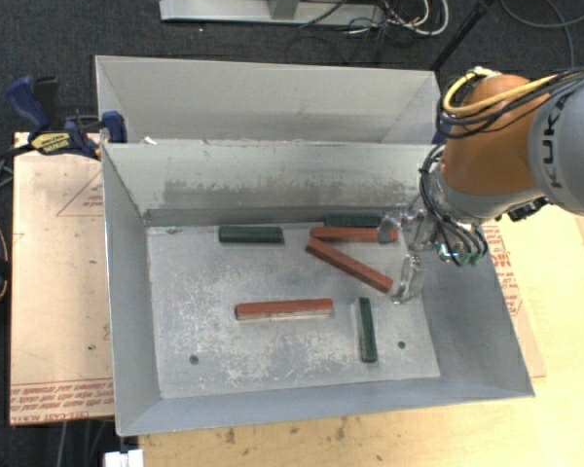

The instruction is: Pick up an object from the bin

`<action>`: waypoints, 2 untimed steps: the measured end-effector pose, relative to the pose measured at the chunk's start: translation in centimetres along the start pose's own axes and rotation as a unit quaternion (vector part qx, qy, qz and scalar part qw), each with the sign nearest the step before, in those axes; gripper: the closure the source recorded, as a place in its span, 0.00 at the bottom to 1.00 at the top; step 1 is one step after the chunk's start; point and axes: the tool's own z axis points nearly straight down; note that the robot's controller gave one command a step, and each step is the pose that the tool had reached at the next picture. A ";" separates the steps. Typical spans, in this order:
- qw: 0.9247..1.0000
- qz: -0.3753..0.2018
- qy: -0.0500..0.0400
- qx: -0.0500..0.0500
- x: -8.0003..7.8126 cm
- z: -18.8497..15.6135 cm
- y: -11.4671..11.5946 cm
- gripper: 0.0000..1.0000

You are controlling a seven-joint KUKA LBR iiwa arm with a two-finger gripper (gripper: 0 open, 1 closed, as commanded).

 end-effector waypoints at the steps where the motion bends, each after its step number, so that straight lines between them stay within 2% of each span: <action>1: 1.000 -0.001 -0.004 0.000 -0.2 -0.5 0.0 0.00; 2: 0.995 -0.101 -0.004 0.001 1.7 8.1 0.8 1.00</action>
Offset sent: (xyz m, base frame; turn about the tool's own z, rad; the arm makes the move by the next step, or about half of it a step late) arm -0.0178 0.0068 -0.0807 -0.2029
